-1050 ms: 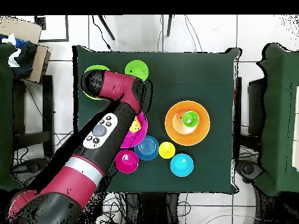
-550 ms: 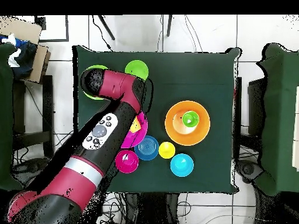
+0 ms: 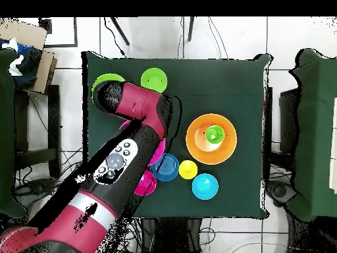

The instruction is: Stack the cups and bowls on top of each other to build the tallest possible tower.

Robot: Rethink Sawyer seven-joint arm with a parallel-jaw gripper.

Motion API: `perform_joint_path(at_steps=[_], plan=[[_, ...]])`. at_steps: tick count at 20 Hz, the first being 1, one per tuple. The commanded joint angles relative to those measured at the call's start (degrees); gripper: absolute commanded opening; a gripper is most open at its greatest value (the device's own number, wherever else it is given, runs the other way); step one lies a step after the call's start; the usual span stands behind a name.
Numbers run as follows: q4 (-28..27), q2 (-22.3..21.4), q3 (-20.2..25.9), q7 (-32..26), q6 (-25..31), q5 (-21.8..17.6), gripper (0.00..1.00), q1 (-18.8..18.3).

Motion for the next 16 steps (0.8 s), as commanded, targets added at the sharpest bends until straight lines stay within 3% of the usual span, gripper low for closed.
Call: perform_joint_path(at_steps=[1,6,16], plan=[[11.55,-10.28,8.98,-10.35,1.58,-6.32,1.0,-0.39],[15.37,-15.24,11.18,-14.09,-0.58,-8.67,1.0,-1.89],[13.48,-17.01,14.13,-12.92,-1.04,-13.59,1.0,-3.57]])
